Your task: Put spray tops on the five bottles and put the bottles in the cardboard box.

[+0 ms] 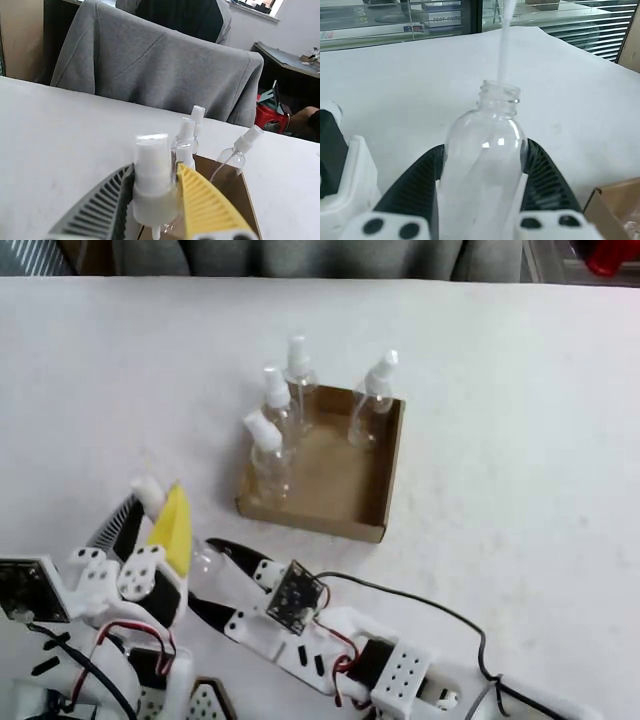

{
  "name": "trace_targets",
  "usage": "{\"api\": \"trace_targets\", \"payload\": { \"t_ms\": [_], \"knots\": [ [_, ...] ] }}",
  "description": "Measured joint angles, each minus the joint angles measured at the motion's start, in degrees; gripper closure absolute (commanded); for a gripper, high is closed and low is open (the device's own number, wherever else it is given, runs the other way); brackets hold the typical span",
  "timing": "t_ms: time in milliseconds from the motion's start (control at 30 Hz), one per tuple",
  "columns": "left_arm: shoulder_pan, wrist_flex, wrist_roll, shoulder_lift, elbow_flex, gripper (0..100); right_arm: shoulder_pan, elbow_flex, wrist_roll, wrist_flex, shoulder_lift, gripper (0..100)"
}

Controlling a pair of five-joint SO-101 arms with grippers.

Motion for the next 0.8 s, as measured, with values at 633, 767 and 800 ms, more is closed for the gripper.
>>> {"api": "trace_targets", "payload": {
  "t_ms": [633,767,800],
  "knots": [
    [0.35,0.44,-5.1,0.0,8.35,98,1.41,0.0,0.0,0.0,0.0,98.3],
    [0.35,0.44,-5.1,0.0,8.35,98,1.41,0.0,0.0,0.0,0.0,98.3],
    [0.35,0.44,-5.1,0.0,8.35,98,1.41,0.0,0.0,0.0,0.0,98.3]
  ]
}}
